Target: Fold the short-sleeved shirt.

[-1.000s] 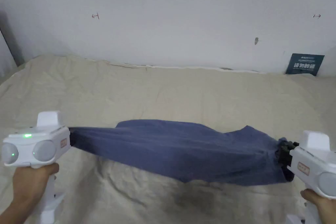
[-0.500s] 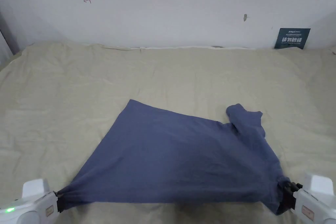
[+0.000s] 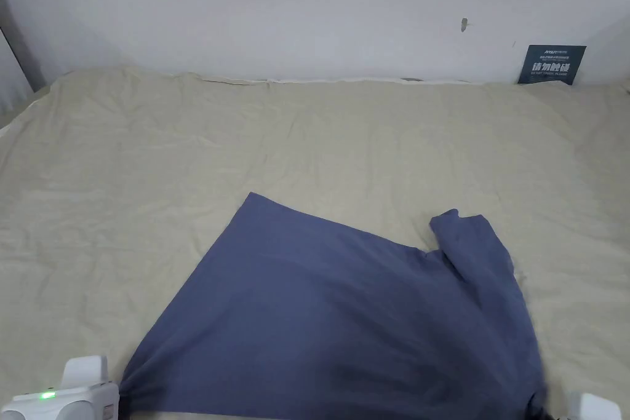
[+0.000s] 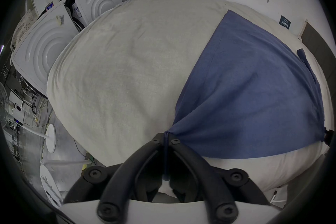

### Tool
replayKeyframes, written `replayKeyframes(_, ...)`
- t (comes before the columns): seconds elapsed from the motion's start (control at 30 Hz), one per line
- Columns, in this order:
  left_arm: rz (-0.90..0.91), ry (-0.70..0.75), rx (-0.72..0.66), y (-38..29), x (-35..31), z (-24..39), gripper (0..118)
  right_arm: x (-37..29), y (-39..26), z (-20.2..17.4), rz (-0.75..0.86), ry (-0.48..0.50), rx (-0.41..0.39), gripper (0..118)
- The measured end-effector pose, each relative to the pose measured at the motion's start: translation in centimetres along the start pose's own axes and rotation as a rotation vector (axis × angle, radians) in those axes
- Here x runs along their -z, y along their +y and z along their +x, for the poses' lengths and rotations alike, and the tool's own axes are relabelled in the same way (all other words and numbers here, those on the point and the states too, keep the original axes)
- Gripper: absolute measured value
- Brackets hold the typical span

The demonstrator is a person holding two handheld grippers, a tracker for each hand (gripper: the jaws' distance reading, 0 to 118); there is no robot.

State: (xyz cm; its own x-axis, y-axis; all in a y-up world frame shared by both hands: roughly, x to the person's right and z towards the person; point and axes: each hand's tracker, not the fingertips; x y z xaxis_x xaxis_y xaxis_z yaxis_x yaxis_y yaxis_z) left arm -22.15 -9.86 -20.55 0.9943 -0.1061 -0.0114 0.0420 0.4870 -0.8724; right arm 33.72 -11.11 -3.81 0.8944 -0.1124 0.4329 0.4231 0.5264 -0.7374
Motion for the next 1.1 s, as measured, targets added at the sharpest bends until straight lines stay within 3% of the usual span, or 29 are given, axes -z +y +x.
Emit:
replayKeyframes(0.03,0.009,0.016,-0.004,0.1,-0.4,0.1,36,-0.4,0.3,-0.2,0.000,-0.007,-0.004,39)
replayKeyframes(0.07,0.014,0.027,-0.005,0.3,-0.9,0.1,71,-0.9,0.7,-0.5,0.011,-0.030,-0.014,64)
replayKeyframes(0.1,0.029,0.021,-0.013,0.8,-1.5,0.1,95,-1.6,1.5,-0.8,0.037,-0.038,-0.022,77)
replayKeyframes(0.13,0.052,0.000,-0.031,1.5,-2.3,0.2,113,-2.6,2.3,-1.1,0.092,-0.026,-0.030,85)
replayKeyframes(0.17,0.089,-0.049,-0.055,2.1,-3.7,0.6,118,-3.6,3.0,-1.5,0.138,-0.012,-0.036,91)
replayKeyframes(0.4,0.528,-0.228,-0.071,7.7,-14.1,5.1,115,-12.1,8.9,-5.9,0.536,0.007,-0.118,92)
replayKeyframes(0.53,0.766,-0.243,-0.037,9.2,-17.6,7.5,115,-15.1,10.1,-7.6,0.704,0.014,-0.128,93)
replayKeyframes(0.7,0.908,-0.213,-0.004,9.6,-19.0,10.1,115,-18.2,10.4,-9.4,0.831,-0.033,-0.164,90)
replayKeyframes(0.73,0.915,-0.216,0.000,9.7,-19.0,10.5,114,-18.3,10.4,-9.6,0.850,-0.050,-0.170,84)
replayKeyframes(0.8,0.930,-0.236,0.000,9.5,-18.7,10.9,95,-18.4,10.3,-9.9,0.866,-0.059,-0.181,53)
replayKeyframes(0.83,0.933,-0.239,0.002,9.5,-18.5,11.2,75,-18.4,10.2,-10.0,0.874,-0.065,-0.185,36)
replayKeyframes(0.87,0.930,-0.246,0.002,9.5,-18.3,11.3,35,-18.3,10.2,-10.1,0.877,-0.075,-0.187,16)
replayKeyframes(0.9,0.924,-0.262,0.003,9.6,-18.1,11.5,8,-18.1,10.3,-10.1,0.880,-0.075,-0.193,8)
replayKeyframes(0.93,0.912,-0.276,0.007,9.7,-17.7,11.6,1,-18.0,10.3,-10.2,0.882,-0.076,-0.201,3)
replayKeyframes(1.1,0.875,-0.300,0.047,10.5,-16.1,12.5,0,-17.2,10.9,-10.4,0.883,-0.079,-0.216,1)
